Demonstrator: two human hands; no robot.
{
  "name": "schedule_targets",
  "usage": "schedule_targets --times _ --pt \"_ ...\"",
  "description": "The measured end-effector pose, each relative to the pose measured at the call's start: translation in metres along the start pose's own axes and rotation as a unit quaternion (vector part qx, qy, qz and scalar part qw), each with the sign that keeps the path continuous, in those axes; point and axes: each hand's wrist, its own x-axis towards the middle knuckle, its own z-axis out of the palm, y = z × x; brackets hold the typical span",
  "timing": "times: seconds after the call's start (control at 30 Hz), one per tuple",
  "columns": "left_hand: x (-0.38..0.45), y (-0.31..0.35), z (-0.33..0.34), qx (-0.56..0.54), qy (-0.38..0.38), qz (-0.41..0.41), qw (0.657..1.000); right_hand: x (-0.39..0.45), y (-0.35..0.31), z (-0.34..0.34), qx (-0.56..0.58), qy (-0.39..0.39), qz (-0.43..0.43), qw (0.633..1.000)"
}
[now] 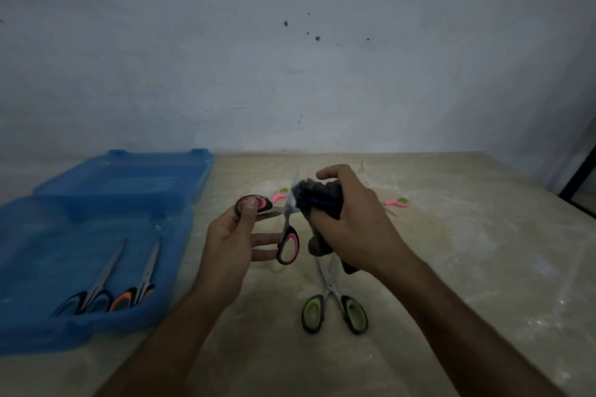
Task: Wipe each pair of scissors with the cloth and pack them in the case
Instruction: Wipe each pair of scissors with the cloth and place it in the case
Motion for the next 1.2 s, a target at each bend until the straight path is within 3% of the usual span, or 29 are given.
schedule_targets --times 0.1,0.2,0.53,0.7,0.87,1.2 --pt "-0.004 0.002 0.001 0.011 -0.021 0.004 1.000 0.003 -0.006 0.009 0.004 0.046 -0.084 0.995" --pt "-0.009 0.001 0.004 0.031 -0.036 0.025 0.999 0.010 -0.011 0.024 -0.063 0.030 -0.132 0.989" --pt "-0.008 0.001 0.003 -0.003 0.010 0.014 1.000 0.008 -0.003 0.027 -0.201 -0.084 -0.115 0.969" --pt "-0.008 0.001 0.004 -0.010 -0.004 0.007 1.000 -0.001 -0.003 0.025 -0.173 -0.012 -0.131 0.976" --pt "-0.009 0.001 0.006 -0.014 0.002 0.001 1.000 0.006 0.000 0.033 -0.218 -0.047 -0.119 0.968" --pt "-0.008 0.001 0.001 0.006 -0.033 -0.016 0.999 0.056 0.015 -0.047 -0.268 0.018 -0.067 0.961"
